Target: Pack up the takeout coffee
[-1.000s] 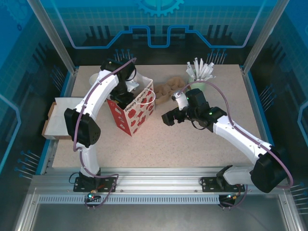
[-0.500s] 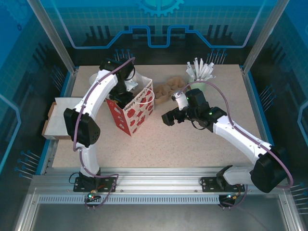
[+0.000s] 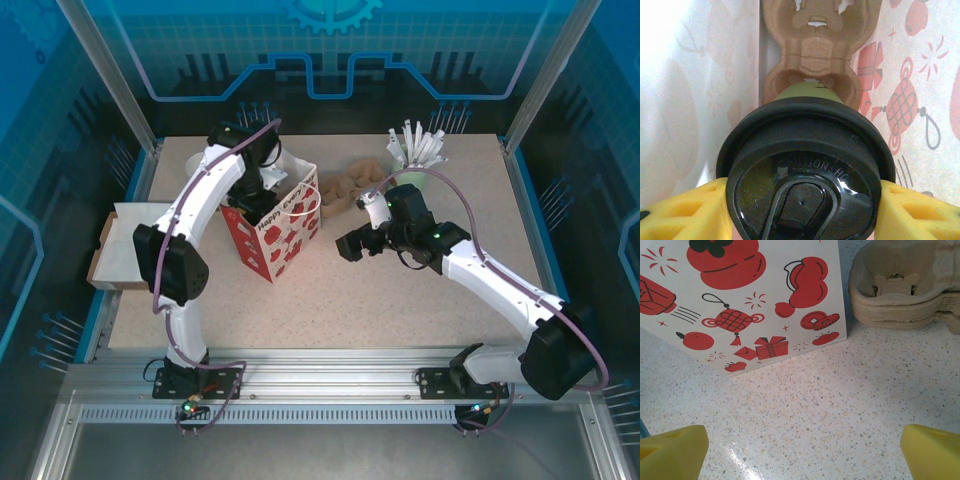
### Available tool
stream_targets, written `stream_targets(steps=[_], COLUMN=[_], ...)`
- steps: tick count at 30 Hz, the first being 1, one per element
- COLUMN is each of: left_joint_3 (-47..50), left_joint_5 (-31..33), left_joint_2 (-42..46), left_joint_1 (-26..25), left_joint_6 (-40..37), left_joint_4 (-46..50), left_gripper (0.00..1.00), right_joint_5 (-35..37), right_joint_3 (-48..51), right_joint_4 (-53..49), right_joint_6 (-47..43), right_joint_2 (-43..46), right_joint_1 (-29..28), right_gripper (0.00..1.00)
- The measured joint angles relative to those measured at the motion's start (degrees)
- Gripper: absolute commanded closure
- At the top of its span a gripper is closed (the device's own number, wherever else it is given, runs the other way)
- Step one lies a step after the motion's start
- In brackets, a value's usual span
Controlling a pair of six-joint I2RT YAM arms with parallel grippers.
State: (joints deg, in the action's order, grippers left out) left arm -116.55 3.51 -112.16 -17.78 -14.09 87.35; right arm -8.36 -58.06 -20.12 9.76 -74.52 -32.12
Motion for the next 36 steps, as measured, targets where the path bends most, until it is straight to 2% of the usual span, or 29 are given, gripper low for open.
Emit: stream_targets(steps=[36], left_joint_3=[2.4], left_joint_5=[-0.8], left_joint_2=[-1.4], left_joint_1=[0.5], left_joint_6=[-0.1], left_joint_4=[-2.2], left_gripper=[0.6], right_joint_5=[0.5], right_joint_3=[-0.1], right_joint_4=[-0.4], right_joint_6=[-0.4], right_joint_2=[-0.1], right_joint_1=[-0.7], right_gripper=[0.0])
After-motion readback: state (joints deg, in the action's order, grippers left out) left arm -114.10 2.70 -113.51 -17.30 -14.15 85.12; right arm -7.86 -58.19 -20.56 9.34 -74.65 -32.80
